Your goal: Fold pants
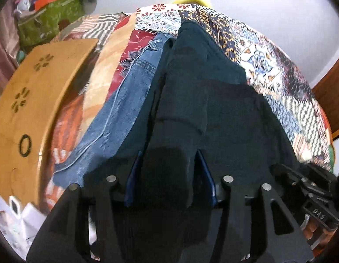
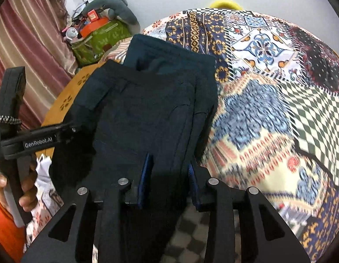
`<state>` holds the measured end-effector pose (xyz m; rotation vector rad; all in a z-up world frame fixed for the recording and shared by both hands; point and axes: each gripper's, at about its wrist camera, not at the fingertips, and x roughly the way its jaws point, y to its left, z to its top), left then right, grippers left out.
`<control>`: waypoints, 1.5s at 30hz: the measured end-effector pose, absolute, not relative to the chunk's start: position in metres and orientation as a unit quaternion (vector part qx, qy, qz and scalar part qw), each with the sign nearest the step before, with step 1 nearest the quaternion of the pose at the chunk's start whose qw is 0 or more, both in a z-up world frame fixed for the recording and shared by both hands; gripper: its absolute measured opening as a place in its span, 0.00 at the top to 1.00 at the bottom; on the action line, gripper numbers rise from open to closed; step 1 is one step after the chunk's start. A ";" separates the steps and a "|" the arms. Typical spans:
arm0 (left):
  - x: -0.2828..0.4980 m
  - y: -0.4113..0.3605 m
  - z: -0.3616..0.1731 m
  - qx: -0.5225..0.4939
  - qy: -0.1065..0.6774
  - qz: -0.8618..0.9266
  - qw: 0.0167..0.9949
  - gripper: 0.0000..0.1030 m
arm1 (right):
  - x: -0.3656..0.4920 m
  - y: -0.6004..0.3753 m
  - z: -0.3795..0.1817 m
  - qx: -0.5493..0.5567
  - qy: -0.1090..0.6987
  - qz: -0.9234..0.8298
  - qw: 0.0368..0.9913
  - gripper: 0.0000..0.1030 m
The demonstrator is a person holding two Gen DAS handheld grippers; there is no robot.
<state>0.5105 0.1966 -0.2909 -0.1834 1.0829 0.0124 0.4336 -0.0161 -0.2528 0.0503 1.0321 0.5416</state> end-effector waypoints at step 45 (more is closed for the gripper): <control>0.060 0.075 0.019 0.000 0.089 0.021 0.996 0.00 | 0.069 -0.106 0.033 0.019 0.085 0.267 0.960 0.07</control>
